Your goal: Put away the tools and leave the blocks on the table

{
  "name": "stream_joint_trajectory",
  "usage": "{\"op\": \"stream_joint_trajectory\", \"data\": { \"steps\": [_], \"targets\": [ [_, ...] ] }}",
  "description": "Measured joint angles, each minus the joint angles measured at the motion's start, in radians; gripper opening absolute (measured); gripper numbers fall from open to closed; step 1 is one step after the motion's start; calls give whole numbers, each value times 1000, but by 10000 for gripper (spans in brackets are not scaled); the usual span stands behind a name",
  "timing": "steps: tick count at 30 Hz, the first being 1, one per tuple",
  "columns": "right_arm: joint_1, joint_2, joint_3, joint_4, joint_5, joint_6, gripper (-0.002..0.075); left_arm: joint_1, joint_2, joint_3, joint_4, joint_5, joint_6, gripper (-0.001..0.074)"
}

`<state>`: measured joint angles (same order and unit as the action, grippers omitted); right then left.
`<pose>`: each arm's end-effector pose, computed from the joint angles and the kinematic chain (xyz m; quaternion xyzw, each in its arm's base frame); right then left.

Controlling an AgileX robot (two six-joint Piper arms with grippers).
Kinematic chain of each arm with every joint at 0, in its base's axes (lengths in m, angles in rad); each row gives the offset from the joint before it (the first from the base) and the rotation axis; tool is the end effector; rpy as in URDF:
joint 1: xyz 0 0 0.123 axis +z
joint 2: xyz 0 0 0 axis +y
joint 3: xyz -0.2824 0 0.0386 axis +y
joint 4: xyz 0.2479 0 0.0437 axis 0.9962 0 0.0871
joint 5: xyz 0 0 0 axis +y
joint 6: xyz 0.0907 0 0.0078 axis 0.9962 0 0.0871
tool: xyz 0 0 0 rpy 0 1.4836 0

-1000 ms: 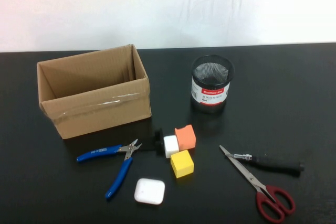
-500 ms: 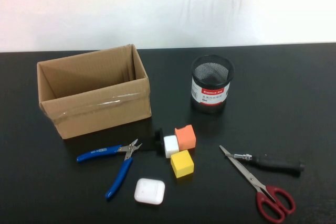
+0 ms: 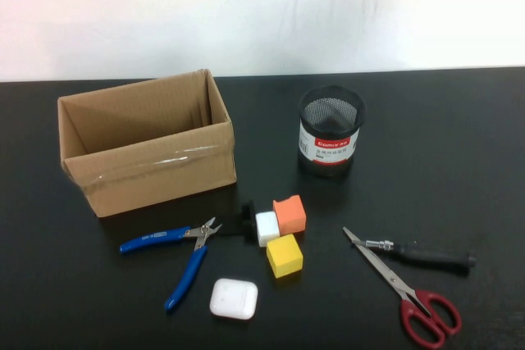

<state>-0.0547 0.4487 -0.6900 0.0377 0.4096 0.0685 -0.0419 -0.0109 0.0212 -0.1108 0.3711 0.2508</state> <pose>0.0832 -0.0032 0.3745 0.0529 0.7332 0.0219 0.6776 0.0524 -0.0059 0.1733 0.0878 0.7976 0.0154 0.5966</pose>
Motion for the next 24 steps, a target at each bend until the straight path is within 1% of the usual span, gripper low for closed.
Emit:
{"op": "stream_joint_trajectory", "data": {
  "steps": [3, 7, 12, 14, 16, 21, 24],
  "targets": [
    [0, 43, -5, 19, 31, -6, -6, 0, 0, 0, 2, 0, 0, -3],
    [0, 110, -5, 75, 110, -94, -6, 0, 0, 0, 2, 0, 0, -3],
    [0, 234, -26, 220, 214, -303, -6, 0, 0, 0, 2, 0, 0, -3],
    [0, 300, -61, 257, 302, -398, -6, 0, 0, 0, 2, 0, 0, -3],
    [0, 361, -100, 267, 377, -458, -6, 0, 0, 0, 2, 0, 0, -3],
    [38, 529, -210, 270, 502, -491, -6, 0, 0, 0, 2, 0, 0, -3],
    [89, 645, -285, 274, 581, -493, -6, 0, 0, 0, 2, 0, 0, -3]
  ]
}}
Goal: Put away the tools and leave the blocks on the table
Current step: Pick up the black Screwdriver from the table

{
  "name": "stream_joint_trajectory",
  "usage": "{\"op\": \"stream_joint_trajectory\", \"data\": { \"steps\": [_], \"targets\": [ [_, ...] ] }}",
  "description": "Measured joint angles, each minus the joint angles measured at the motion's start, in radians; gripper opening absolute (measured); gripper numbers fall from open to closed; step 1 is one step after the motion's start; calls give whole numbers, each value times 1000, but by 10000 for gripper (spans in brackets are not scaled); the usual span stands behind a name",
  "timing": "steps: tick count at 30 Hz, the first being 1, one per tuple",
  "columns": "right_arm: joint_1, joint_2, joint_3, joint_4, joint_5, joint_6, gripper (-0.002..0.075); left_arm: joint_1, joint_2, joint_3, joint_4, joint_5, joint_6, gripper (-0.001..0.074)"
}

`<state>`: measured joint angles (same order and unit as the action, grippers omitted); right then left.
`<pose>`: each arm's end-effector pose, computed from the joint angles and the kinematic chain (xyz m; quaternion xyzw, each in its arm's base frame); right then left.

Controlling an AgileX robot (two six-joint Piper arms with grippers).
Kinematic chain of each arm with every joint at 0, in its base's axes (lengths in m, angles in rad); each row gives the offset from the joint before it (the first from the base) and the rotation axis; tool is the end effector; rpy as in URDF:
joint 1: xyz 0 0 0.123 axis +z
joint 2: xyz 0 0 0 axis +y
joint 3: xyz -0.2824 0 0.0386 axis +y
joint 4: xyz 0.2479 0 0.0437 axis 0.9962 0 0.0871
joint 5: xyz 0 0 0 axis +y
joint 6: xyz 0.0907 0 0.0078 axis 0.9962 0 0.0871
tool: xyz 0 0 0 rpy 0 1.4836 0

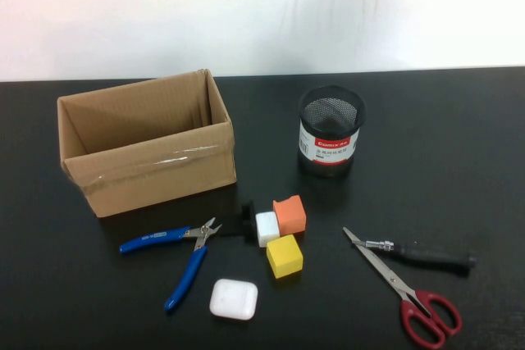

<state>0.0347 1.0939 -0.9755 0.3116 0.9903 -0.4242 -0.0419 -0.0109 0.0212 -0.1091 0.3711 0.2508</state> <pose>0.2026 0.0304 0.3317 -0.1708 0.9366 0.0933 0.2915 0.0524 -0.0058 0.1733 0.0882 0.7976 0.0161 0.5965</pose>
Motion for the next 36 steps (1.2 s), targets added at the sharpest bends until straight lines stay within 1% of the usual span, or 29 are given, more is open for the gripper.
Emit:
{"op": "stream_joint_trajectory", "data": {
  "steps": [4, 7, 11, 13, 15, 16, 17, 19, 20, 21, 22, 25, 34, 36],
  "targets": [
    [114, 136, -81, -32, 47, -29, -6, 0, 0, 0, 0, 0, 0, -3],
    [203, 228, -123, -132, 52, -48, -6, 0, 0, 0, 0, 0, 0, -3],
    [291, 337, -138, -244, 45, -69, -4, 0, 0, 0, 0, 0, 0, -3],
    [327, 384, -138, -284, 41, -116, 24, 0, 0, 0, 0, 0, 0, -3],
    [357, 420, -138, -304, 34, -178, 97, 0, 0, 0, 0, 0, 0, -3],
    [368, 437, -138, -312, 27, -213, 46, 0, 0, 0, 0, 0, 0, -3],
    [376, 453, -138, -317, 18, -240, 197, 0, 0, 0, 0, 0, 0, -3],
    [388, 483, -140, -321, -13, -283, 337, 0, 0, 0, 0, 0, 0, -3],
    [389, 494, -140, -321, -25, -293, 394, 0, 0, 0, 0, 0, 0, -3],
    [390, 508, -140, -327, -38, -300, 450, 0, 0, 0, 0, 0, 0, -3],
    [392, 521, -140, -332, -47, -304, 478, 0, 0, 0, 0, 0, 0, -3],
    [394, 558, -140, -349, -56, -310, 468, 0, 0, 0, 0, 0, 0, -3],
    [395, 672, -142, -352, -95, -313, 367, 0, 0, 0, 0, 0, 0, -3],
    [395, 688, -142, -351, -110, -313, 356, 0, 0, 0, 0, 0, 0, -4]
  ]
}}
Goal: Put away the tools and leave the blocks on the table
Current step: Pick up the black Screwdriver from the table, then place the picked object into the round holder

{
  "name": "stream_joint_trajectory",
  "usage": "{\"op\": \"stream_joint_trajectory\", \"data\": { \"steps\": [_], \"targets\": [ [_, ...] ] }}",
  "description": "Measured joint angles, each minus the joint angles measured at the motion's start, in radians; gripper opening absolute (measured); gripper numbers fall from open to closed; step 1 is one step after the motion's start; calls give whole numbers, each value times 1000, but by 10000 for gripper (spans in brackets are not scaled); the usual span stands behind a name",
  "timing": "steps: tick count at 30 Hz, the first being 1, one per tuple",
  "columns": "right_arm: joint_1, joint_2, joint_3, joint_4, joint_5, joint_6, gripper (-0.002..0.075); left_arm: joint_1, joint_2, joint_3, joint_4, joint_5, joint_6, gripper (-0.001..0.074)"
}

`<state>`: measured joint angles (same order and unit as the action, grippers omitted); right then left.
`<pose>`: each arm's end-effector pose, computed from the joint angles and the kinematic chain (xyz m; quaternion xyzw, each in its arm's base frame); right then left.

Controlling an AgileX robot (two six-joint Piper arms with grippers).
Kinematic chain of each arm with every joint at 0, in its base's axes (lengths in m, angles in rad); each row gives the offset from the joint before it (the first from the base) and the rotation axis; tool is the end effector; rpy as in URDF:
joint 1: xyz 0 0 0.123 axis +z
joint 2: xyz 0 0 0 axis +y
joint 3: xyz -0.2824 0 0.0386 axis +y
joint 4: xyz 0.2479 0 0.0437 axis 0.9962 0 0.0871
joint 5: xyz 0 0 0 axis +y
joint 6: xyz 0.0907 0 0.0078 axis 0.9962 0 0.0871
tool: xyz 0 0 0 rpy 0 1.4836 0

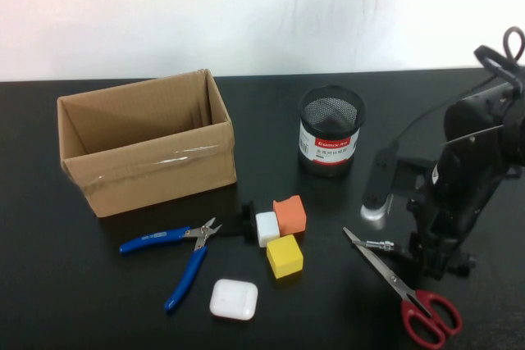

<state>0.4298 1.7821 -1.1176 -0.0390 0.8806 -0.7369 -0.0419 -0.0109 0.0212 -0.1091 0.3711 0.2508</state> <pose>0.3004 0.1347 0.1821 -0.5595 0.8268 -0.0242 0.0533 0.0524 -0.0058 0.1733 0.0882 0.7976 0.0161 0.5965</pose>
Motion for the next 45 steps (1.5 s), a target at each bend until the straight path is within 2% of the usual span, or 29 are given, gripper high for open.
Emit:
{"op": "stream_joint_trajectory", "data": {
  "steps": [13, 16, 20, 25, 26, 27, 33, 39, 42, 45],
  "targets": [
    [0, 82, -6, -17, -72, 0, 342, 0, 0, 0, 0, 0, 0, -3],
    [0, 84, -6, -28, -72, 0, 241, 0, 0, 0, 0, 0, 0, -4],
    [2, 84, -6, -65, -57, 29, -12, 0, 0, 0, 0, 0, 0, -3],
    [2, 84, -8, -102, -32, 46, -6, 0, 0, 0, 0, 0, 0, -3],
    [2, 84, -8, -104, -30, 47, 144, 0, 0, 0, 0, 0, 0, -3],
    [2, 84, -8, -106, -26, 52, -6, 0, 0, 0, 0, 0, 0, -3],
    [2, 58, -8, -126, 1, 67, -6, 0, 0, 0, 0, 0, 0, -3],
    [2, -67, -51, -141, 8, 106, -6, 0, 0, 0, 0, 0, 0, -3],
    [2, -142, -91, -66, -8, 109, -6, 0, 0, 0, 0, 0, 0, -3],
    [2, -194, -117, 105, -45, 101, -6, 0, 0, 0, 0, 0, 0, -4]
  ]
}}
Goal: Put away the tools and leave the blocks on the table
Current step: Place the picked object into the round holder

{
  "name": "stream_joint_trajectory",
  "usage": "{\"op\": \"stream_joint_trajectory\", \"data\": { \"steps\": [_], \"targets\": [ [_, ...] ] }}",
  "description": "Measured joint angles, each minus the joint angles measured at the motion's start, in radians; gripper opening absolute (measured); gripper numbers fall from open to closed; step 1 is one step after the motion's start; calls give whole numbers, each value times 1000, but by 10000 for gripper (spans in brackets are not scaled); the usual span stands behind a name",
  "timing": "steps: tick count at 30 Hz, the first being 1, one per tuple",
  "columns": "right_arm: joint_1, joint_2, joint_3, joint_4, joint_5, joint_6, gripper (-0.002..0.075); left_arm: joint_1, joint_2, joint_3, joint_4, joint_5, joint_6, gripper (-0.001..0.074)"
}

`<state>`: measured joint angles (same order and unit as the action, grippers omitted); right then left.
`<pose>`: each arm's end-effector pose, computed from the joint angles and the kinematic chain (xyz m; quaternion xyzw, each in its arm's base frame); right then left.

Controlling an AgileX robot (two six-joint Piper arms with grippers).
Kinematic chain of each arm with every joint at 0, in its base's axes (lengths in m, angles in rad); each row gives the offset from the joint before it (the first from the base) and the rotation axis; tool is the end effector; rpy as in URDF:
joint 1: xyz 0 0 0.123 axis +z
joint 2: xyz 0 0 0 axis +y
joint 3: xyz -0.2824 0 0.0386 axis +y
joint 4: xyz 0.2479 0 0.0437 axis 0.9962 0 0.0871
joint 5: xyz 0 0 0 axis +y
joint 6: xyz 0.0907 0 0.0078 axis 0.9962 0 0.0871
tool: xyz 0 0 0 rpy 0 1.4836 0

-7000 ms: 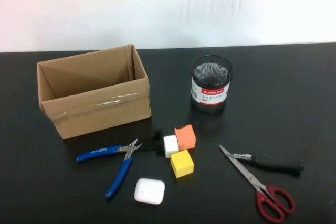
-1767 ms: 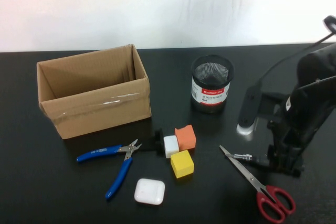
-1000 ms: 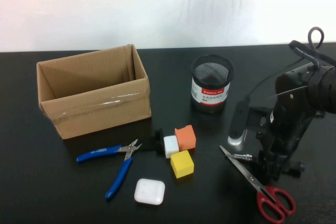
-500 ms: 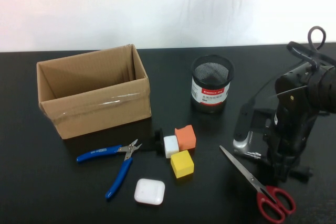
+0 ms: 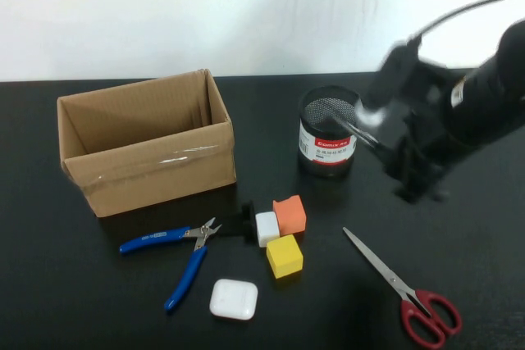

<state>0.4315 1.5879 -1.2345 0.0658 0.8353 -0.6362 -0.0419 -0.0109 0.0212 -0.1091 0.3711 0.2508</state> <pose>0.2999 0.1430 0.2788 -0.4810 0.8448 0.0050 0.2341 0.0524 -0.0058 0.1733 0.0882 0.7976 0.0161 0.5965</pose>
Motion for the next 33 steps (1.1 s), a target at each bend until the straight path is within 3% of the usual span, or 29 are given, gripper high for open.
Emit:
{"op": "stream_joint_trajectory", "data": {
  "steps": [4, 9, 10, 11, 17, 18, 19, 22, 24, 25, 26, 33],
  "targets": [
    [0, -23, -6, 286, -66, -72, -6, 0, 0, 0, 0, 0, 0, -3],
    [14, -23, -10, 590, -188, -353, -6, 0, 0, 0, 0, 0, 0, -3],
    [24, -23, -10, 655, -221, -432, 144, 0, 0, 0, 0, 0, 0, -3],
    [36, -23, -10, 721, -254, -512, -6, 0, 0, 0, 0, 0, 0, -3],
    [149, -14, -10, 1098, -470, -969, -6, 0, 0, 0, 0, 0, 0, -3],
    [167, -9, -11, 1149, -513, -1049, 144, 0, 0, 0, 0, 0, 0, -3],
    [190, 0, -15, 1209, -554, -1126, -6, 0, 0, 0, 0, 0, 0, -3],
    [243, 35, -49, 1350, -636, -1299, -6, 0, 0, 0, 0, 0, 0, -3],
    [267, 65, -85, 1409, -657, -1362, -6, 0, 0, 0, 0, 0, 0, -3],
    [276, 84, -107, 1428, -664, -1381, 144, 0, 0, 0, 0, 0, 0, -3],
    [282, 103, -129, 1443, -670, -1393, -6, 0, 0, 0, 0, 0, 0, -4],
    [290, 213, -244, 1508, -682, -1406, -6, 0, 0, 0, 0, 0, 0, -3]
  ]
}}
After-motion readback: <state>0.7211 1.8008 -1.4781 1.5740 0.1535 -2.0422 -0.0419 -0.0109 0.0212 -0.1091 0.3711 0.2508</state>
